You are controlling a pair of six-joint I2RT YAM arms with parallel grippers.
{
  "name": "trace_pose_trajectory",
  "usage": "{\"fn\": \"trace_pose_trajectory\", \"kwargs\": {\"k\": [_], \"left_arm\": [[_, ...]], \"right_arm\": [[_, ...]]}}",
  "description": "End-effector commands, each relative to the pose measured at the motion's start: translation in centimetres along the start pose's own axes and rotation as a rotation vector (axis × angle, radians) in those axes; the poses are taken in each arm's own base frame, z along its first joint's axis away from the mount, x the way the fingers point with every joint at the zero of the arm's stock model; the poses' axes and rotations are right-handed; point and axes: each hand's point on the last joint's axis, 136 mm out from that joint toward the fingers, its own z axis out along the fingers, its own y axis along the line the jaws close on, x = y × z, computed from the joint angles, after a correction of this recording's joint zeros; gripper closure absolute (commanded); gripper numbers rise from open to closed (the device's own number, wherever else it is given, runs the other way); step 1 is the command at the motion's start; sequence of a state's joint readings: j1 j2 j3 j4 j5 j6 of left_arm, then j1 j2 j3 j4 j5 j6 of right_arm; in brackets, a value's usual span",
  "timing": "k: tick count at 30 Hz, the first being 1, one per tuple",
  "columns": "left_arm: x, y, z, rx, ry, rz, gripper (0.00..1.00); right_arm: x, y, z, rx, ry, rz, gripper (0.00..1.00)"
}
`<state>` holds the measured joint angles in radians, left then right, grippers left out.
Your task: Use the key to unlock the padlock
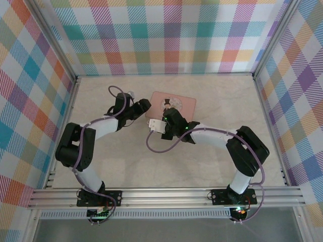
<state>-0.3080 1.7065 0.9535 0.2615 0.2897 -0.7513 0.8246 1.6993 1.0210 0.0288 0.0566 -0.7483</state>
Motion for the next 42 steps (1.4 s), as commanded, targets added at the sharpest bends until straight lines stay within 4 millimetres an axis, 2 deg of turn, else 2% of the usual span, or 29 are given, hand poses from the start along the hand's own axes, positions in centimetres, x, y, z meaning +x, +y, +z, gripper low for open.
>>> {"fn": "trace_pose_trajectory", "kwargs": {"k": [1,9,18,22,25,33,41,42], "left_arm": [[-0.6,0.0,-1.9,-0.010,-0.044,0.009,0.29],[1.6,1.3,-4.9,-0.032,-0.035,0.022,0.27],[3.4,2.0,-8.3,-0.044,-0.035,0.025,0.26],[4.0,2.6,-9.3,-0.055,-0.043,0.023,0.25],[4.4,2.6,-9.4,-0.052,-0.040,0.016,0.25],[4.8,2.7,-8.9,-0.050,-0.024,0.011,0.25],[5.2,2.7,-8.4,-0.050,-0.010,0.008,0.25],[5.3,2.8,-8.4,-0.051,-0.010,0.008,0.25]], "right_arm": [[-1.0,0.6,-1.2,0.000,-0.043,0.029,1.00],[-0.9,3.6,-3.7,-0.054,-0.025,0.081,1.00],[-0.4,9.3,-6.1,-0.217,0.031,0.180,1.00],[0.6,12.2,-6.6,-0.294,0.076,0.212,1.00],[1.6,13.5,-6.5,-0.325,0.113,0.232,1.00],[2.8,15.4,-5.5,-0.381,0.171,0.250,1.00],[3.6,15.5,-3.6,-0.356,0.213,0.248,1.00],[3.6,15.4,-3.6,-0.353,0.216,0.248,0.97]]}}
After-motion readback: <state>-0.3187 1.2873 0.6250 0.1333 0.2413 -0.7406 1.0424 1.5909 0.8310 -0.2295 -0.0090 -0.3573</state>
